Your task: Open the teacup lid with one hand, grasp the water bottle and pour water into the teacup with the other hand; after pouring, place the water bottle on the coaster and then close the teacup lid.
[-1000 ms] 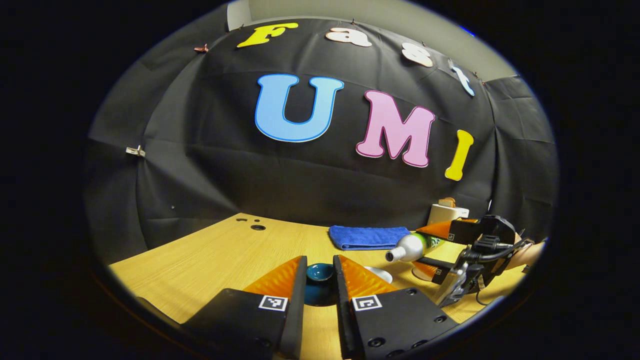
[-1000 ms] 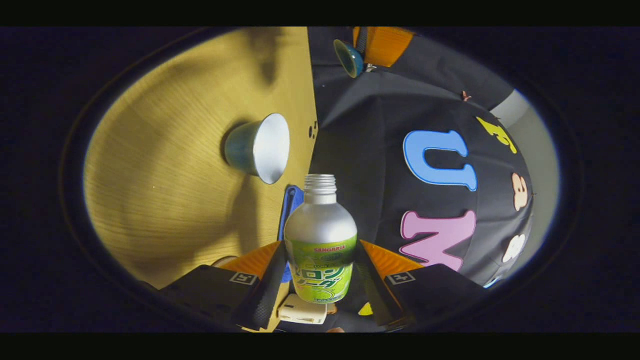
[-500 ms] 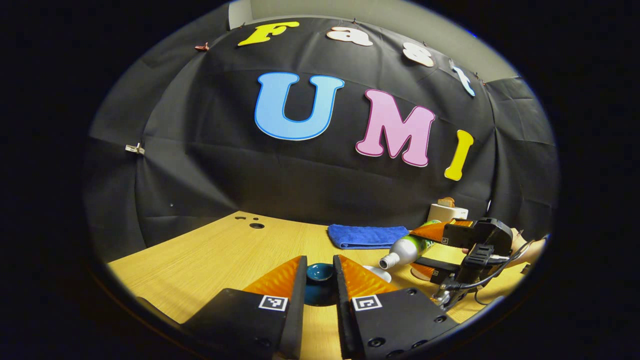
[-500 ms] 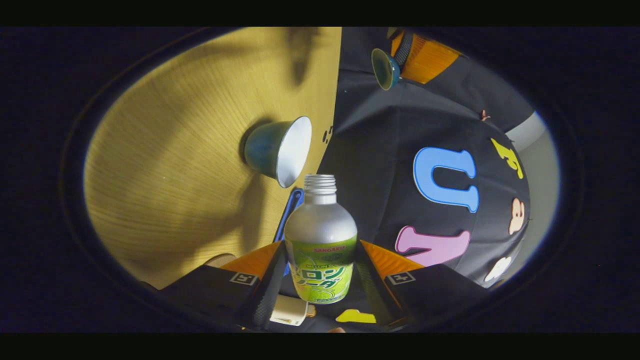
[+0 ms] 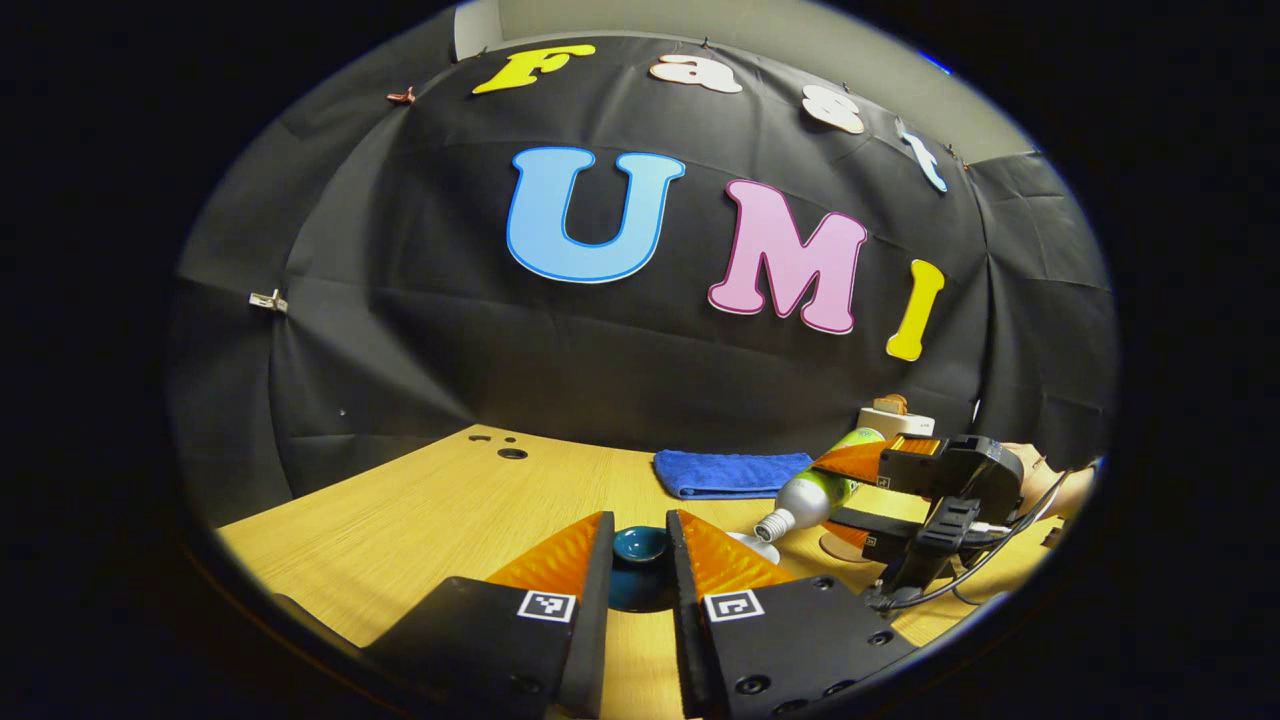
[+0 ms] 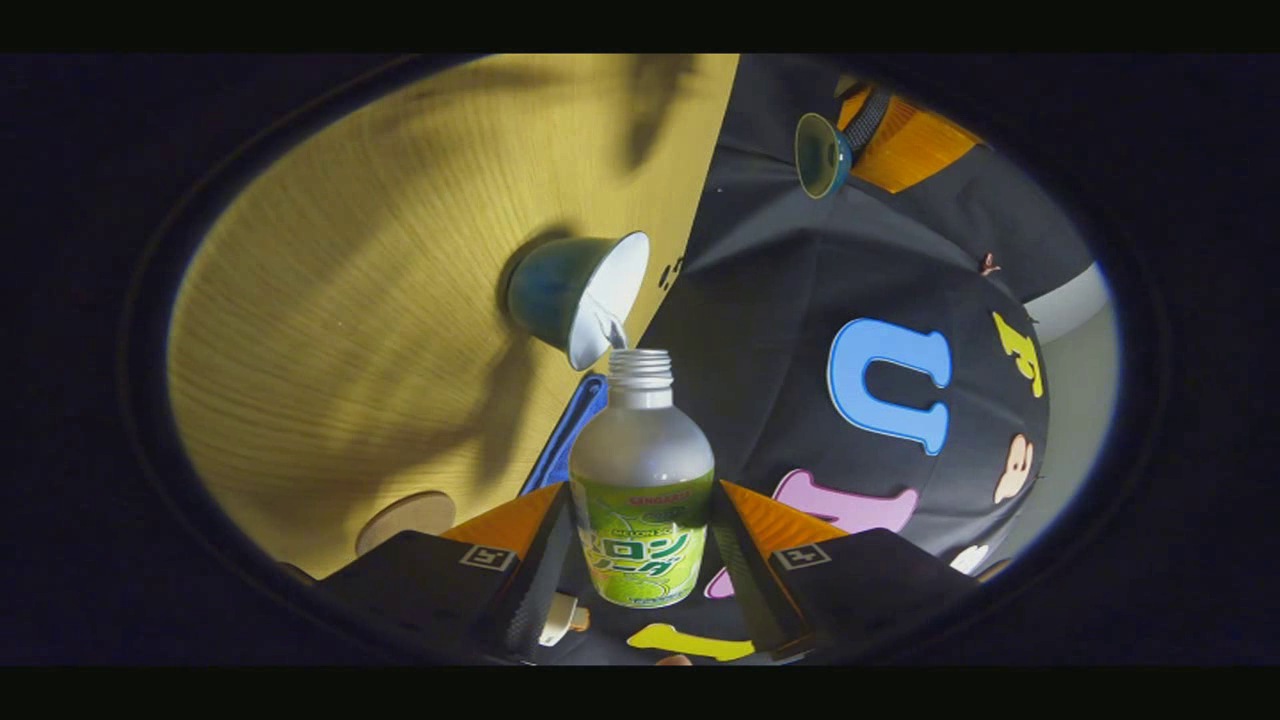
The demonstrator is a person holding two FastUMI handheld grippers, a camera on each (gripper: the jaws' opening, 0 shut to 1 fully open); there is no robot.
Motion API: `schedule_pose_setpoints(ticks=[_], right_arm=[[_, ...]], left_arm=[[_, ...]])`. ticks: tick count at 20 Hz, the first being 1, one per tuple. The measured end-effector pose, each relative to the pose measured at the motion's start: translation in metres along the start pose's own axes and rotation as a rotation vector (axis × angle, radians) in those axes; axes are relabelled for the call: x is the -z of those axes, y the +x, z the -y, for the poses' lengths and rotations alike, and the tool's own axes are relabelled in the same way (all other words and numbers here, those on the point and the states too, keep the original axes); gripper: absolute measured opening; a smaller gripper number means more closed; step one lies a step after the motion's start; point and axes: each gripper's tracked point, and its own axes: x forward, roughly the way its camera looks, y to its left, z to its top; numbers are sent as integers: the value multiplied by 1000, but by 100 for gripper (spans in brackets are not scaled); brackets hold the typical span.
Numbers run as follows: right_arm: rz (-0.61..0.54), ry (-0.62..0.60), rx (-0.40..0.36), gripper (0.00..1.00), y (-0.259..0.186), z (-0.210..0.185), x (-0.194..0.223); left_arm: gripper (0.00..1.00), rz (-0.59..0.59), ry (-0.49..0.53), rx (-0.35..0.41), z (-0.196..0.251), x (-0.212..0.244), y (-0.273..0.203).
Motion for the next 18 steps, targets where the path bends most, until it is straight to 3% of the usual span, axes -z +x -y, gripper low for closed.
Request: schedule_pose_setpoints(ticks=[18], right_arm=[[26,-239,54,77,1,30,-4]], left_arm=[[34,-3,-8,7,0,0,1]])
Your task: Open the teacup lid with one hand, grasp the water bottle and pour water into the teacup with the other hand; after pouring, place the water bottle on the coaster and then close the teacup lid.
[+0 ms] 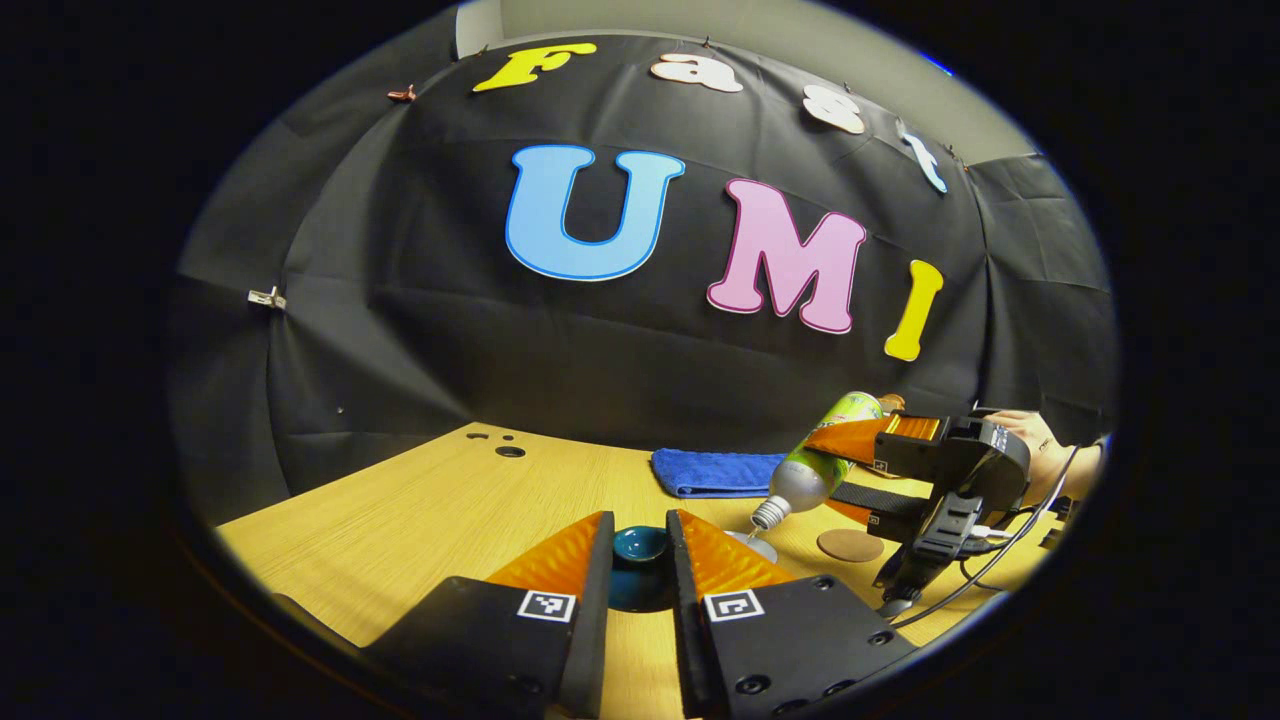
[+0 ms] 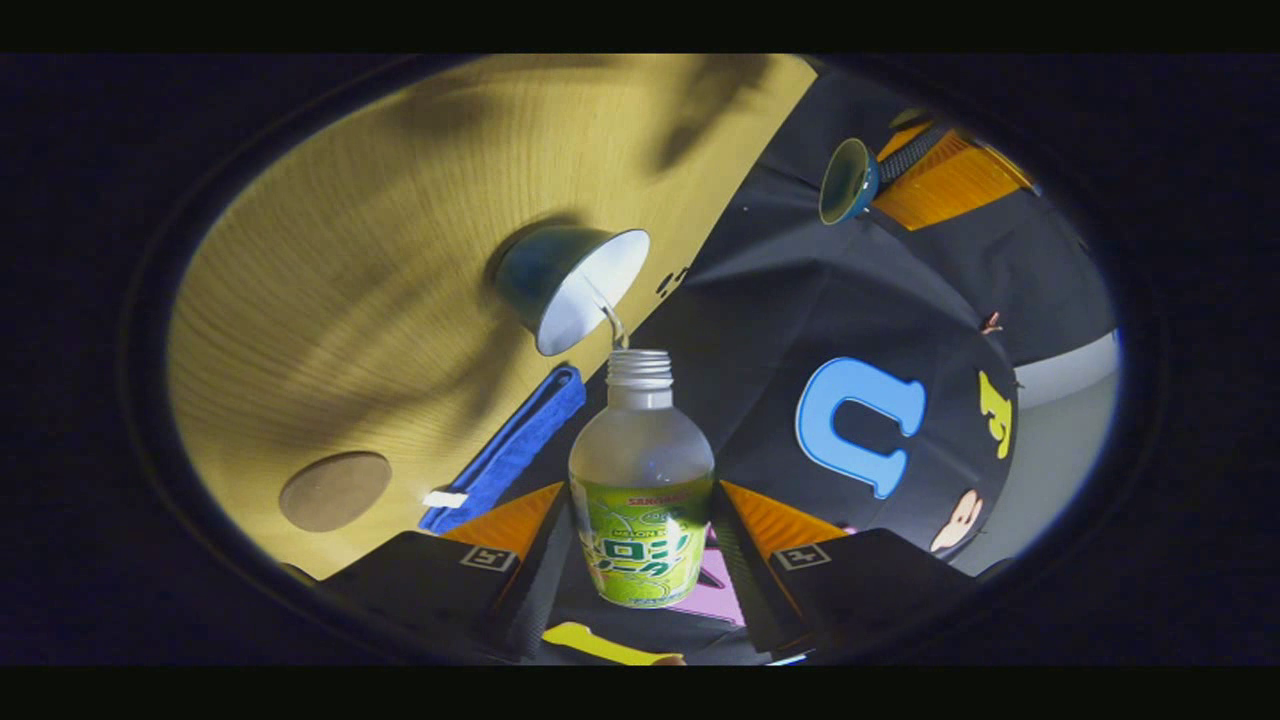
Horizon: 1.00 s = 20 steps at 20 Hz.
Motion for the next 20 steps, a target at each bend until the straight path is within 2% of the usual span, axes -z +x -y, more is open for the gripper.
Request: schedule_pose_setpoints(ticks=[8,16,17,18,20], right_arm=[[21,-176,49,77,0,23,3],[65,-204,41,77,2,22,-6],[63,-205,41,81,3,20,-3],[62,-205,38,77,3,20,-3],[55,-209,30,77,4,20,1]], left_arm=[[33,4,-14,1,-3,0,-2],[33,-14,-9,-14,-4,9,5],[33,-19,-9,-15,-4,12,6],[33,-21,-13,-13,-3,13,8],[33,-24,-21,-5,-2,14,10]])
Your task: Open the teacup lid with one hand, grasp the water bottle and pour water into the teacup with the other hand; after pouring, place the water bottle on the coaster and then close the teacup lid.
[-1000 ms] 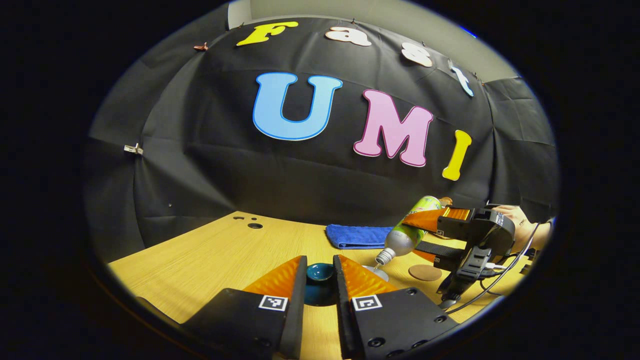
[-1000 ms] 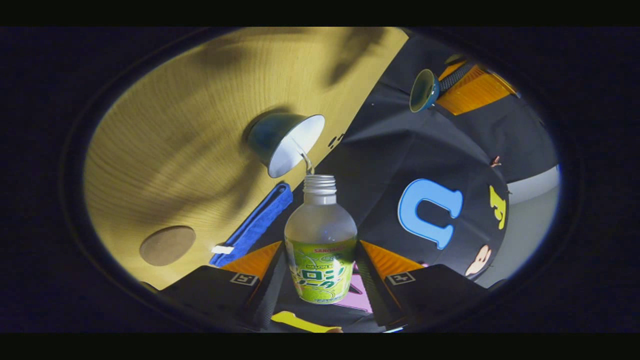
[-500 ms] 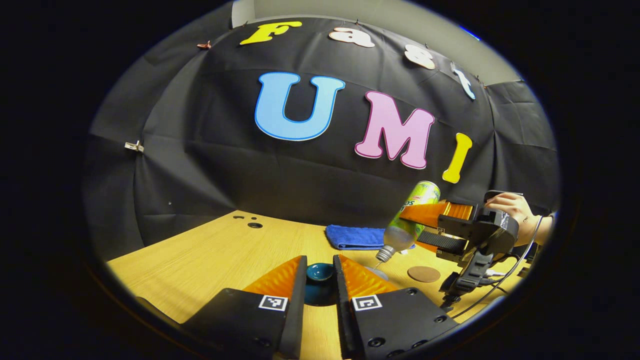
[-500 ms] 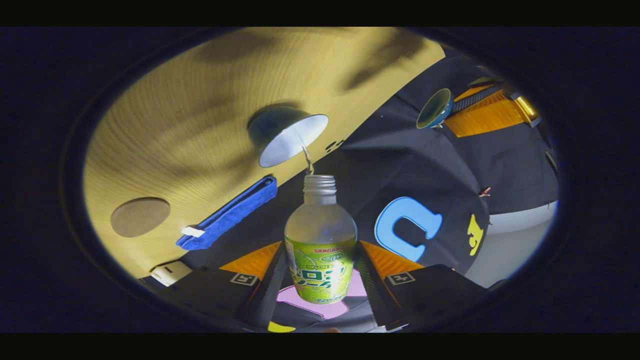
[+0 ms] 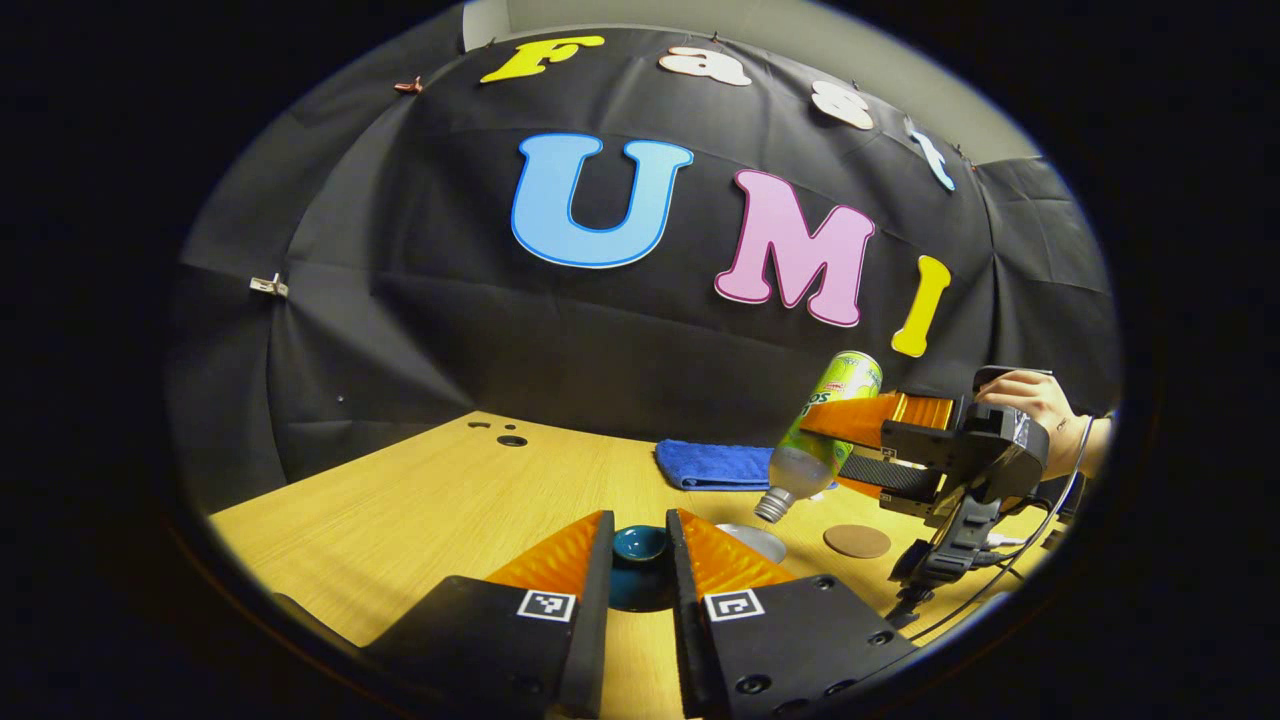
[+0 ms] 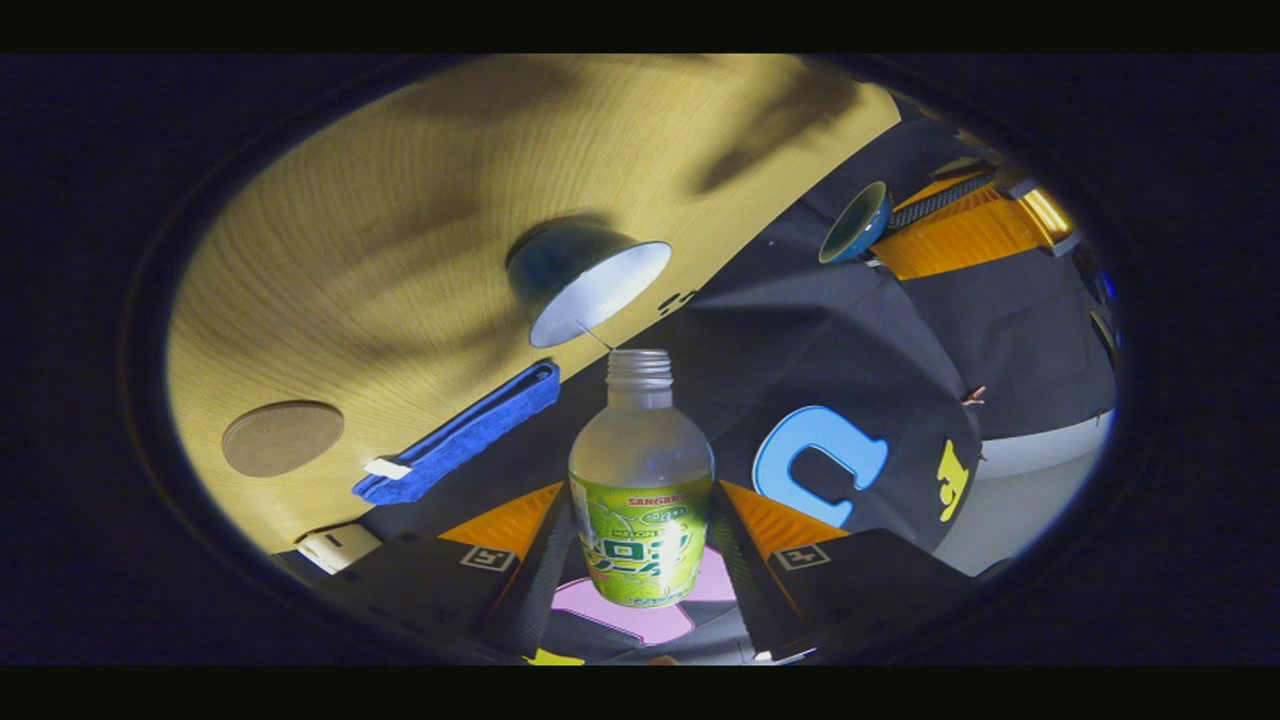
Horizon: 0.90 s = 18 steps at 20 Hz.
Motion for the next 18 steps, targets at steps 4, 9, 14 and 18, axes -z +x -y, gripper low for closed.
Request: schedule_pose_setpoints(ticks=[4,9,14,18], right_arm=[[-13,-4,-5,77,-3,2,5],[-35,124,-15,78,-4,-2,4],[-46,476,-84,78,-6,-29,-7],[-42,897,-121,78,-16,-33,-10]], left_arm=[[33,6,12,10,2,0,-1],[33,18,29,-29,-9,-5,-4],[34,29,51,-65,-21,-10,-7],[34,32,47,-79,-22,-10,-7]])
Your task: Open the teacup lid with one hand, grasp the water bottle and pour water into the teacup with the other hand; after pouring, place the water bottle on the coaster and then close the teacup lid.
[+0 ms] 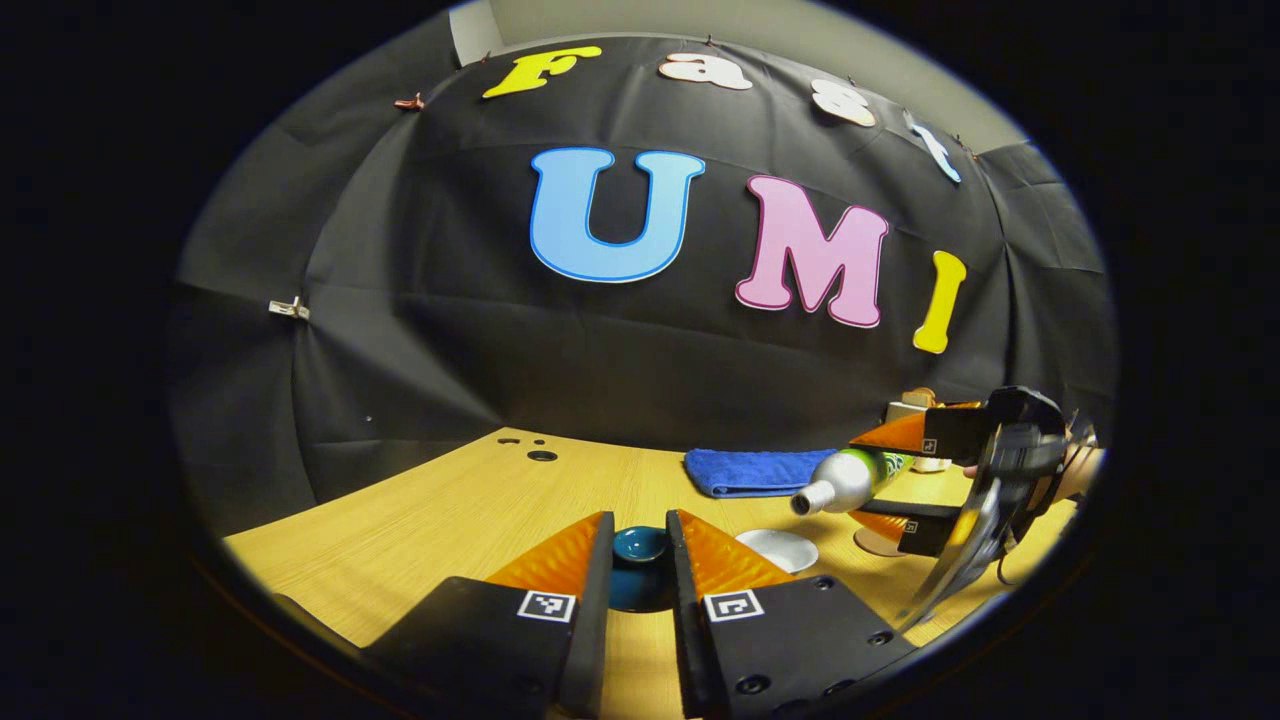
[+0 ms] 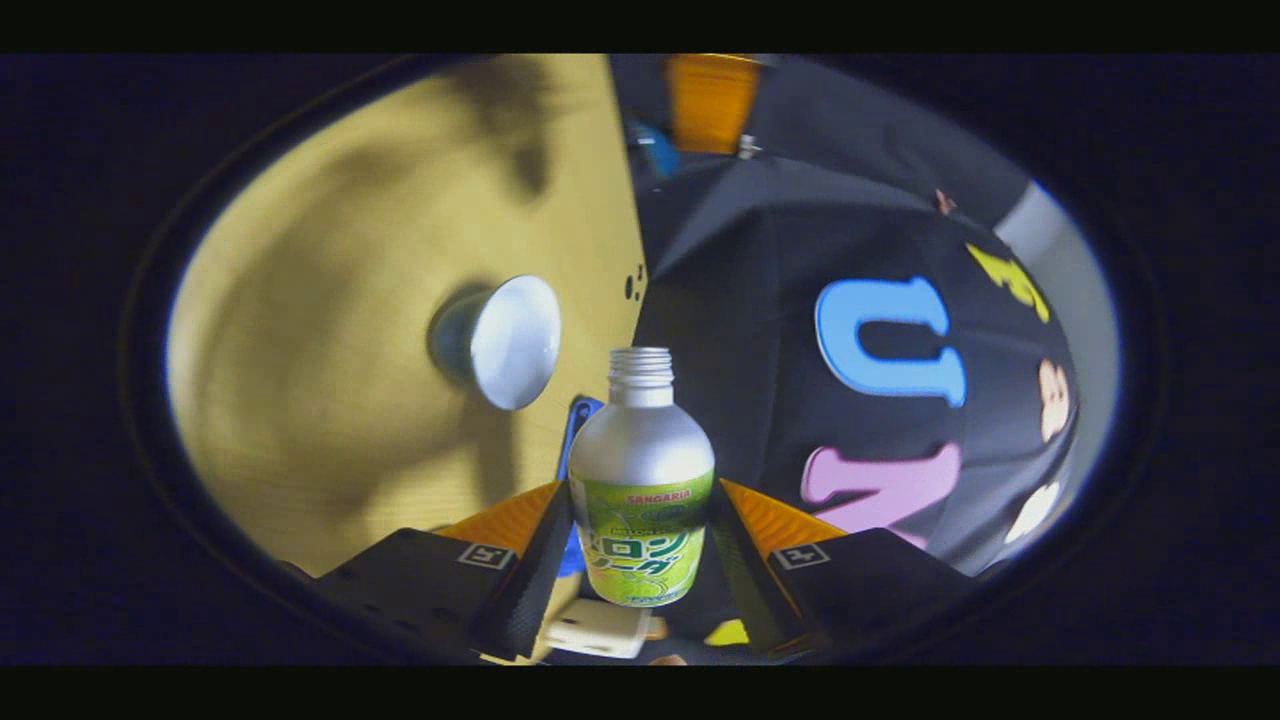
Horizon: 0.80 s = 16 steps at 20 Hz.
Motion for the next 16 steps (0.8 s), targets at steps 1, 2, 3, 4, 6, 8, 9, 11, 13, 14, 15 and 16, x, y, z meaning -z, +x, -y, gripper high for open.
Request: schedule_pose_setpoints(ticks=[1,2,3,4,6,8,9,11,13,14,15,16], right_arm=[[7,116,-16,75,-1,2,0],[21,245,-41,78,0,2,-2],[44,381,-69,78,-2,3,-8],[63,519,-92,78,-5,6,-12],[110,775,-128,78,-7,10,-15],[165,985,-127,78,-12,23,-16],[189,1078,-115,79,-15,28,-14],[219,1205,-77,78,-20,37,-1],[230,1316,-35,78,-20,38,8],[228,1375,-29,78,-16,32,13],[225,1433,-30,78,-12,27,14],[220,1482,-31,78,-7,23,17]], left_arm=[[34,-2,-2,0,1,1,0],[33,0,-3,0,3,1,1],[33,4,-3,2,5,-1,0],[33,9,-3,5,9,-3,-1],[33,16,-1,14,15,-5,-2],[33,20,-5,29,23,-7,-4],[33,20,-7,36,26,-6,-4],[33,23,-2,43,33,-7,-5],[33,29,6,49,38,-9,-6],[33,29,12,50,40,-9,-7],[33,28,17,50,41,-9,-7],[33,27,22,51,43,-8,-7]])
